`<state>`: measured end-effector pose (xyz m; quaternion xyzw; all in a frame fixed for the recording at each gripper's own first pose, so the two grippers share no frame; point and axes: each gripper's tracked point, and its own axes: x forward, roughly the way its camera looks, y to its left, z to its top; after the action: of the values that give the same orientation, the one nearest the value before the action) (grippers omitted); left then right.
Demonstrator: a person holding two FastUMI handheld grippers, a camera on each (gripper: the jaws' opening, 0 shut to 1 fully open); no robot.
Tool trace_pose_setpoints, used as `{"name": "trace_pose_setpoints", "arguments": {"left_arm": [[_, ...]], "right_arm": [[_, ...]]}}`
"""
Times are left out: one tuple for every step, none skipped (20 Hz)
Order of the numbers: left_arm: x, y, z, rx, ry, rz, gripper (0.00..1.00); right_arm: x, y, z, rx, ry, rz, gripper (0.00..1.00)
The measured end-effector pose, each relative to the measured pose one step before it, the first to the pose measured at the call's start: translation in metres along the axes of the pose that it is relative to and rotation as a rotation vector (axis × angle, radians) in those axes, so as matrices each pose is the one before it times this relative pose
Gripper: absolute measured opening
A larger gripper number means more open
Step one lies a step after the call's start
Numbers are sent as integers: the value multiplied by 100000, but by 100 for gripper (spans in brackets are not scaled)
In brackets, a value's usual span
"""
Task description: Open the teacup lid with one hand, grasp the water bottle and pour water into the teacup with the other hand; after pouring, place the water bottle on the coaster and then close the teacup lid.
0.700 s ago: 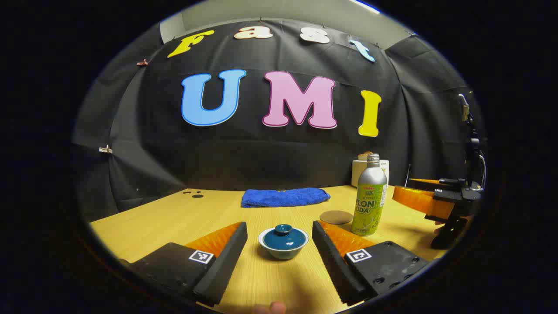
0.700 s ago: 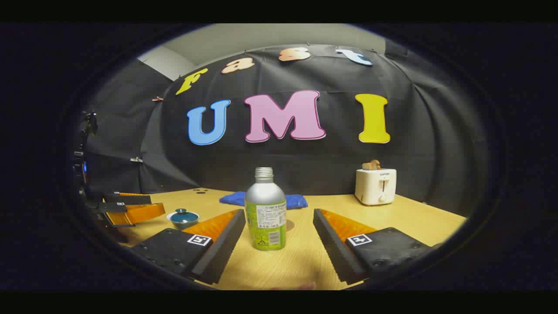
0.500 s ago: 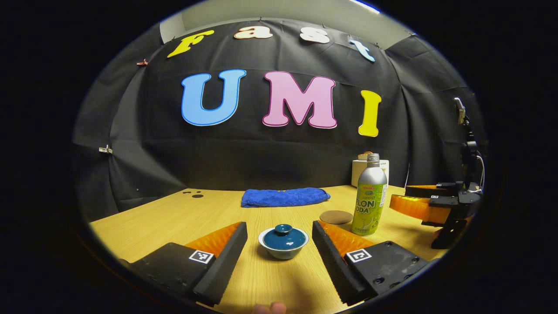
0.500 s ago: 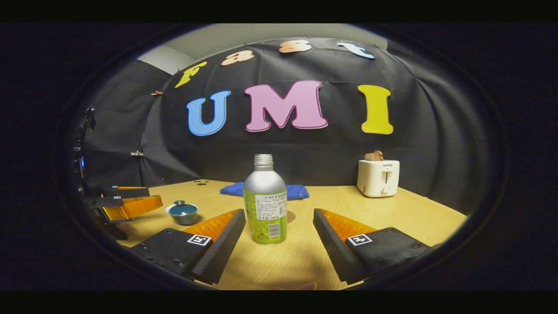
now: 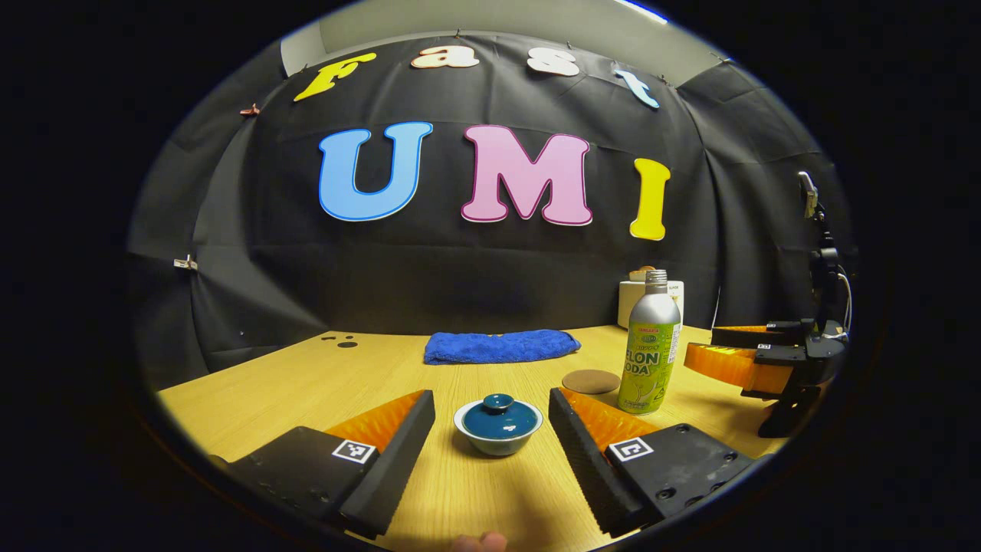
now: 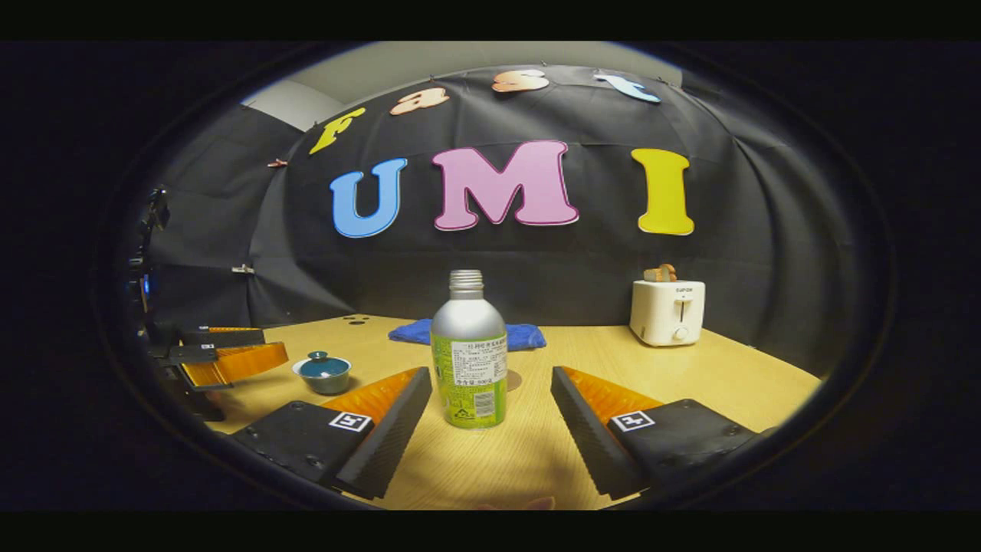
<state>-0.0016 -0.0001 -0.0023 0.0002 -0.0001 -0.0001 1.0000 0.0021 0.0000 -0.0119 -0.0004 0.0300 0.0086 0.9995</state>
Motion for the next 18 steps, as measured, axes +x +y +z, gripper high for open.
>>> {"name": "trace_pose_setpoints", "arguments": {"left_arm": [[11,-24,67,10,-23,-169,95],[80,-308,-63,37,-182,-1842,95],[95,-471,116,197,-164,-3998,95],[434,-620,-53,665,397,-3629,95],[557,-135,-124,1435,949,-1519,95],[860,292,-320,2030,1313,-483,95],[760,376,-109,2117,1300,-100,94],[744,182,-299,1281,1935,-477,93],[636,33,-266,36,2202,-1304,93],[506,-39,-214,-530,1583,-1509,91],[414,14,-21,-431,1017,-1404,90],[487,154,-128,-278,813,-590,88],[378,285,-49,-419,987,164,87],[472,223,-113,-820,793,51,84],[144,41,-38,-563,441,-418,82],[43,-135,-121,-365,502,-734,80],[58,-112,82,34,139,-512,77],[108,-99,-126,471,170,-210,74]], "right_arm": [[40,-19,-19,-4,-28,-3,97],[-23,11,17,39,8,6,98],[-17,34,23,-6,-2,-5,98],[2,16,12,22,15,-4,98],[67,-64,-35,-9,-6,4,98],[-68,78,7,71,-6,482,97],[-4,147,-48,-103,50,381,97],[-31,0,5,63,19,20,97],[30,-82,-2,-74,-59,53,97],[29,45,39,89,29,302,98],[-42,158,18,-46,8,468,98],[-68,52,-24,30,25,161,97],[-7,-9,-12,-17,8,52,97],[106,-17,-3,36,-37,401,97],[-6,147,-11,-17,89,701,97],[-30,143,-75,18,-1,641,97],[106,-135,31,23,-5,37,97],[79,-171,5,-38,48,-140,98]]}}
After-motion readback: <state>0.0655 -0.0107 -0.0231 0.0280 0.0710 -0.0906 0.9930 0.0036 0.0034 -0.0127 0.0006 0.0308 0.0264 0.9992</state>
